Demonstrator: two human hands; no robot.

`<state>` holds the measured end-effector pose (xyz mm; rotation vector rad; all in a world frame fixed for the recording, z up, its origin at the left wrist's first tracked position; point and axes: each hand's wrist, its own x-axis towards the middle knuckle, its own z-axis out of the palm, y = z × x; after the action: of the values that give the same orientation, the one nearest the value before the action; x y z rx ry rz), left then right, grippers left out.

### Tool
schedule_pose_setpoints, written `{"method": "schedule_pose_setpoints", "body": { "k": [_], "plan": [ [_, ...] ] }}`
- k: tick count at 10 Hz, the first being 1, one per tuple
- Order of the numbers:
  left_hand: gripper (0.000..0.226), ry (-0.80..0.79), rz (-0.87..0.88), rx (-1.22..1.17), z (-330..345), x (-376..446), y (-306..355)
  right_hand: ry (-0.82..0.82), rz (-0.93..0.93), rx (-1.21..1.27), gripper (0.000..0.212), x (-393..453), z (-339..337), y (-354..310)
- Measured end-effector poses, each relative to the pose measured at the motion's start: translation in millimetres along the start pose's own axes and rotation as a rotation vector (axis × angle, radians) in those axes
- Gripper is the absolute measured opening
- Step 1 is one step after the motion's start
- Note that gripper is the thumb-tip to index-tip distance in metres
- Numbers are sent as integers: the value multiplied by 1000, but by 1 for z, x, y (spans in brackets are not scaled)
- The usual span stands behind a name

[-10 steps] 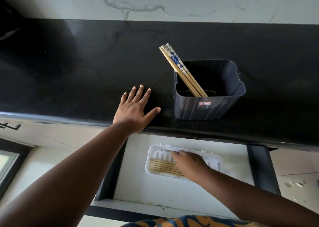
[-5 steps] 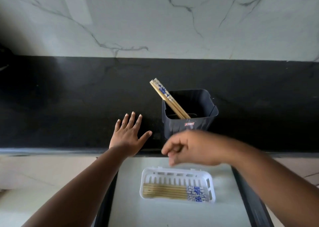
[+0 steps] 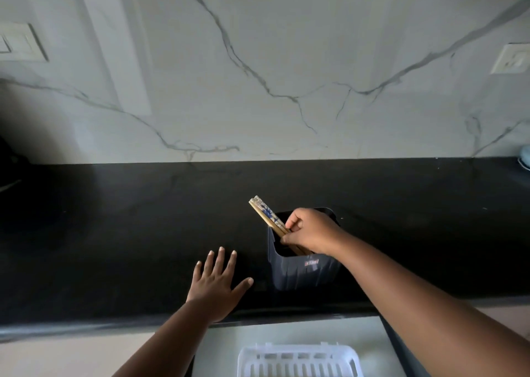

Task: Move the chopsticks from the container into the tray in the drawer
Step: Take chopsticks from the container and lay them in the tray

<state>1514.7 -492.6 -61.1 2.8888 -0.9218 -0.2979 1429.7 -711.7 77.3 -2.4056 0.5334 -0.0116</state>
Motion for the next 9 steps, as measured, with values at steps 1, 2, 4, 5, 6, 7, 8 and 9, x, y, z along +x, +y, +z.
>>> {"method": "schedule_pose_setpoints", "body": {
  "k": [1, 2, 4, 5, 6, 7, 8, 9],
  "plan": [
    [83, -10, 3, -3, 0, 1, 0, 46, -18, -93, 24, -1, 7, -1],
    [83, 0, 4, -5, 1, 1, -1, 81, -20, -119, 25, 1, 9, -1],
    [83, 19, 4, -6, 2, 1, -1, 104, 1, -112, 14, 6, 12, 3],
    [83, 22, 5, 2, 2, 1, -1, 75, 0, -117, 16, 7, 12, 4],
    [83, 27, 4, 4, 2, 1, -1, 59, 12, -122, 15, 8, 11, 5],
    [83, 26, 10, -2, 2, 0, -1, 56, 10, -141, 12, 7, 8, 7],
    [83, 23, 8, 1, 1, -1, -1, 54, -14, -164, 13, 5, 8, 7],
    [82, 31, 3, 2, 1, -1, 0, 59, -47, -190, 7, 2, 8, 5]
  ]
}}
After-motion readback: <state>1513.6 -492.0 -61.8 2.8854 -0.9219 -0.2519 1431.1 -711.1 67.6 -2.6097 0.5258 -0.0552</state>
